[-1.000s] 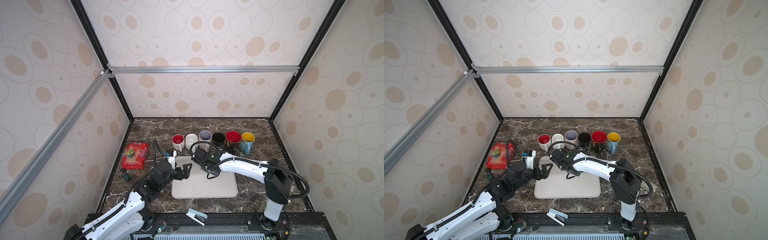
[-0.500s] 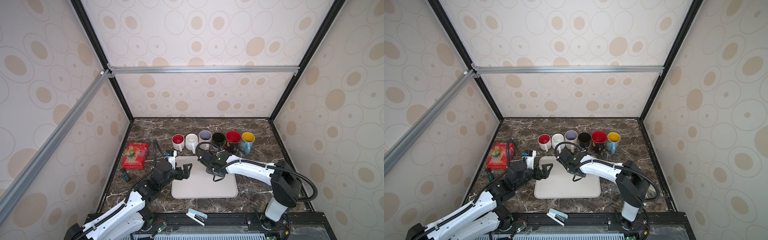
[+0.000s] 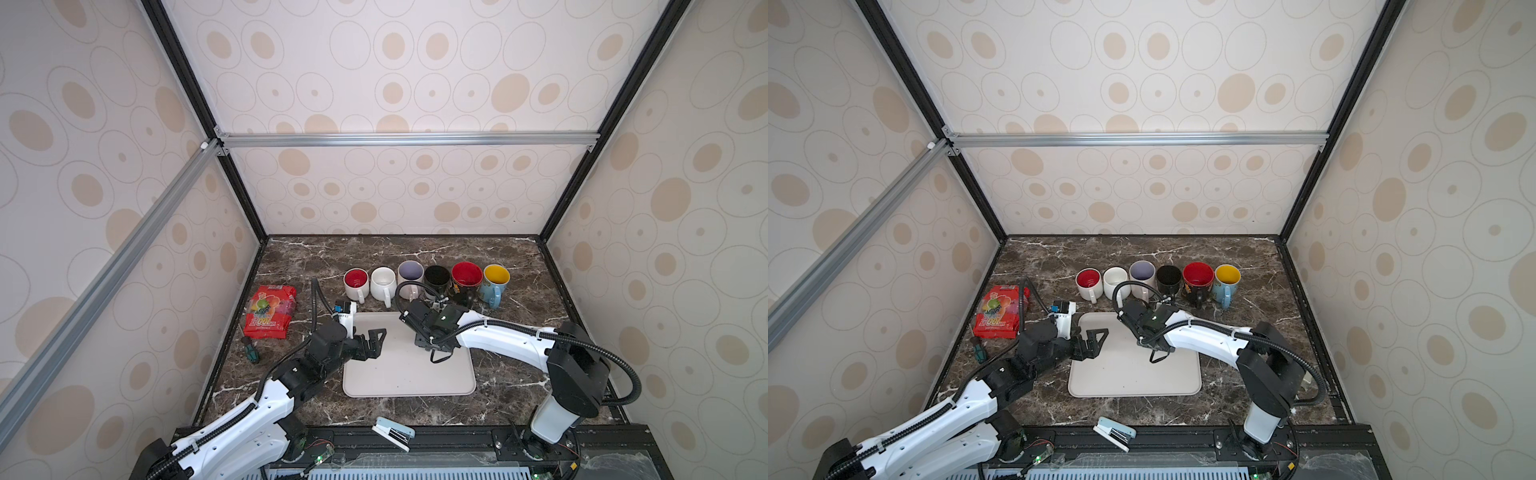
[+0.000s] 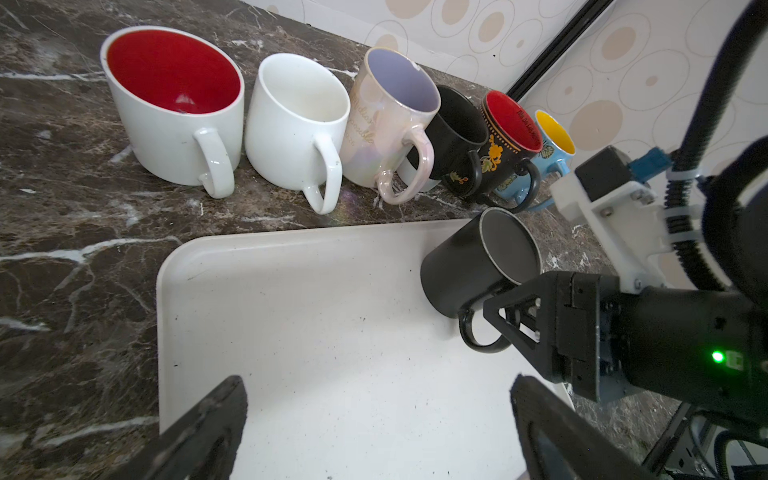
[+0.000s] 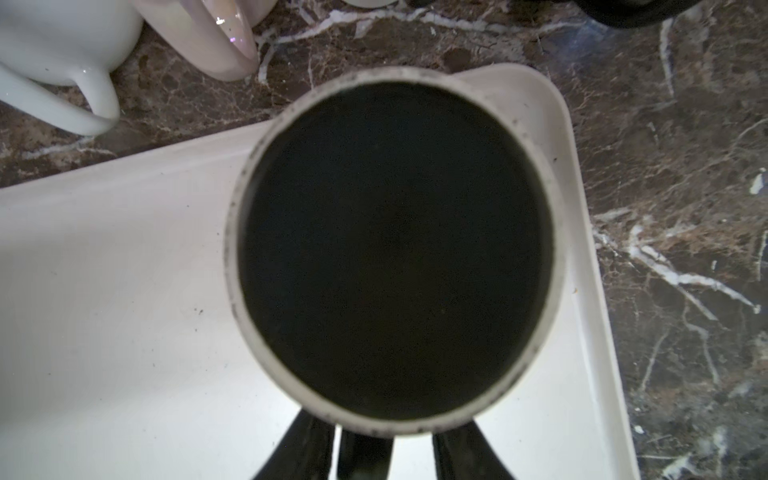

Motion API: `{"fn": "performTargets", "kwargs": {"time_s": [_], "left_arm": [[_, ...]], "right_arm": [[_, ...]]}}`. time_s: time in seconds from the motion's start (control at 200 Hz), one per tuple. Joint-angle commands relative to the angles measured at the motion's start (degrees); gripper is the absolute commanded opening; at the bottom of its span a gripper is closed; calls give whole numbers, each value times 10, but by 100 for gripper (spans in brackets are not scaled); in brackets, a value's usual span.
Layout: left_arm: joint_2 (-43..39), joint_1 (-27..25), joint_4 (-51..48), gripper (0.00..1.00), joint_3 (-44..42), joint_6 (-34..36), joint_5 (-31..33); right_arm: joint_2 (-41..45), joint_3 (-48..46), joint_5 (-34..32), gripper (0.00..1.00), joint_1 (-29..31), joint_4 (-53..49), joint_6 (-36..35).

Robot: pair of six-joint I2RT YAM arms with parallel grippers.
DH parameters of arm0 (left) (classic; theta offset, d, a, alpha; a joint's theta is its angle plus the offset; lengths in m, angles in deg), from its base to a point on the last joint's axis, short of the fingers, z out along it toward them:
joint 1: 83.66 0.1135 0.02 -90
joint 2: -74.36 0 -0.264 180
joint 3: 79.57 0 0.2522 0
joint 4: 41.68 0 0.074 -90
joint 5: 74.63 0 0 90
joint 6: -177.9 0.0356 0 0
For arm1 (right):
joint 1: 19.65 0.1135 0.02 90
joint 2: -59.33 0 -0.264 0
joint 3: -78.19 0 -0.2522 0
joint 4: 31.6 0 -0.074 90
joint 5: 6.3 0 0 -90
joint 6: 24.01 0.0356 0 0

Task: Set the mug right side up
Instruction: 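Lift the black mug off the tray with the right gripper while the left approaches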

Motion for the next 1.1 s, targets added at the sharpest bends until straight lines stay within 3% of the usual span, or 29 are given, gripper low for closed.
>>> {"fn": "performTargets", "kwargs": {"time_s": [0.0, 0.105, 0.735, 0.82, 0.955, 1.095], "left_arm": [[2, 4, 21, 100, 9, 5, -8], [-1, 4, 19, 100, 9, 6, -6], [-10, 5, 14, 100, 3, 3, -5], [-11, 5, 13, 100, 1, 2, -4], [-21, 5, 17, 100, -5, -2, 4], [-32, 5, 36, 100, -15, -15, 7]], "right_arm": [[-6, -2, -14, 35, -5, -8, 0], [-8, -3, -15, 27, -7, -4, -2], [0, -28, 13, 21, -33, 52, -37], [-3, -30, 15, 17, -35, 54, -47], [0, -34, 23, 0, -35, 65, -66], [33, -53, 53, 0, -36, 96, -99]]}}
